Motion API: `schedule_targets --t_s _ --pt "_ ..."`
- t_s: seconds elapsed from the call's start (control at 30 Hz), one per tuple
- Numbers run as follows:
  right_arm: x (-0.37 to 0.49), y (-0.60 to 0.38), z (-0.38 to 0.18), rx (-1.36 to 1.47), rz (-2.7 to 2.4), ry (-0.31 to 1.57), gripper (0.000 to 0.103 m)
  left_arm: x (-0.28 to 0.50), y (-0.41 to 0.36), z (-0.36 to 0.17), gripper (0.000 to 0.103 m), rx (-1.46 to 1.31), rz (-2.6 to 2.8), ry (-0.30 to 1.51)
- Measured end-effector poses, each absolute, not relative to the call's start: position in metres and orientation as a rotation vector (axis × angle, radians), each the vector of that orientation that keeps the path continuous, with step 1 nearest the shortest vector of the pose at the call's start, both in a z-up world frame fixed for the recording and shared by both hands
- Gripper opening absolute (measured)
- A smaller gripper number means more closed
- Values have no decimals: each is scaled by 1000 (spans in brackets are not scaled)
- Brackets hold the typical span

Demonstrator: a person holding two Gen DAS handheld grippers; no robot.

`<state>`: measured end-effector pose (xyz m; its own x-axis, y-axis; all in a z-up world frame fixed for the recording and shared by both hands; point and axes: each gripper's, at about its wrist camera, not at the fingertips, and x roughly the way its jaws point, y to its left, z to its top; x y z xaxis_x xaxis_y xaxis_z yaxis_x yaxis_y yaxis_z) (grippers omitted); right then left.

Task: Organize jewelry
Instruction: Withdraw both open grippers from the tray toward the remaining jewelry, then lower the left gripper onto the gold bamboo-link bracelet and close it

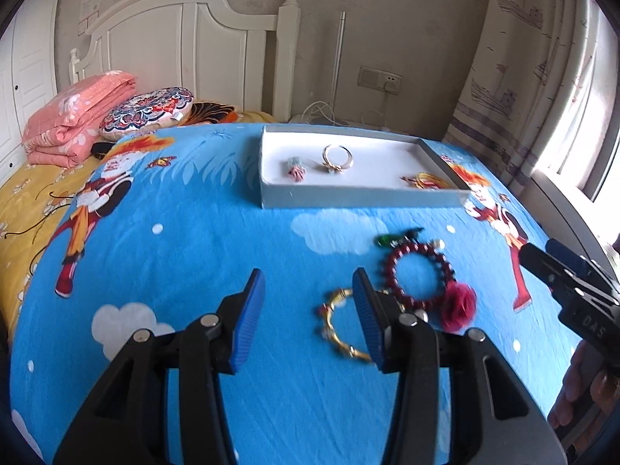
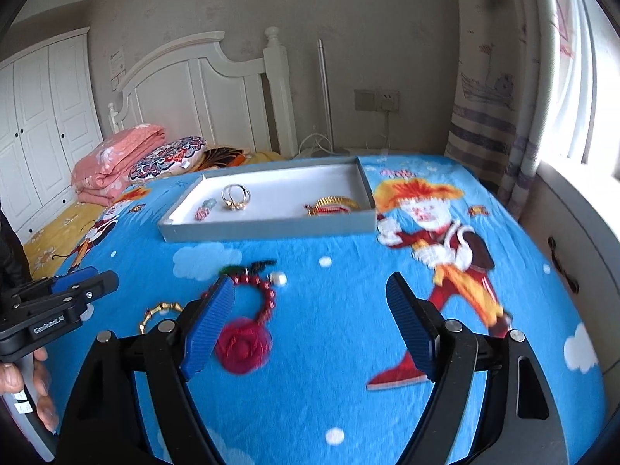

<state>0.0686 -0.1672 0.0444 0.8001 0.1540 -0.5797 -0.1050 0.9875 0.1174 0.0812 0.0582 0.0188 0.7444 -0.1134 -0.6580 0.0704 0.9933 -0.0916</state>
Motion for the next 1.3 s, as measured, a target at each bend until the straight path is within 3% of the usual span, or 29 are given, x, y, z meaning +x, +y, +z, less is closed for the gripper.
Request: schedule_targets --t_s 0.2,0.33,0.43,0.87,0.9,0.97,1.03,1.23,1.3 --pt "53 -169 28 73 142 665 75 69 50 0 46 -69 -144 774" --pt "48 -171 21 75 142 681 76 64 38 -11 67 -59 -188 798" --pt "46 -169 17 65 147 688 78 66 32 -17 75 -47 -196 815" --pt "48 -167 13 70 170 695 80 95 13 -31 75 62 -208 873" --pt "48 -167 13 67 173 696 80 98 11 -32 74 78 -203 877" --pt "48 -165 13 61 178 698 81 101 8 -30 62 96 -212 880" --pt "48 -164 13 57 183 698 83 101 6 -29 42 129 -204 873" --pt "47 -162 13 49 186 697 83 99 12 -28 19 117 -211 865" --pt "47 -161 13 44 186 695 83 97 14 -27 18 110 -215 862"
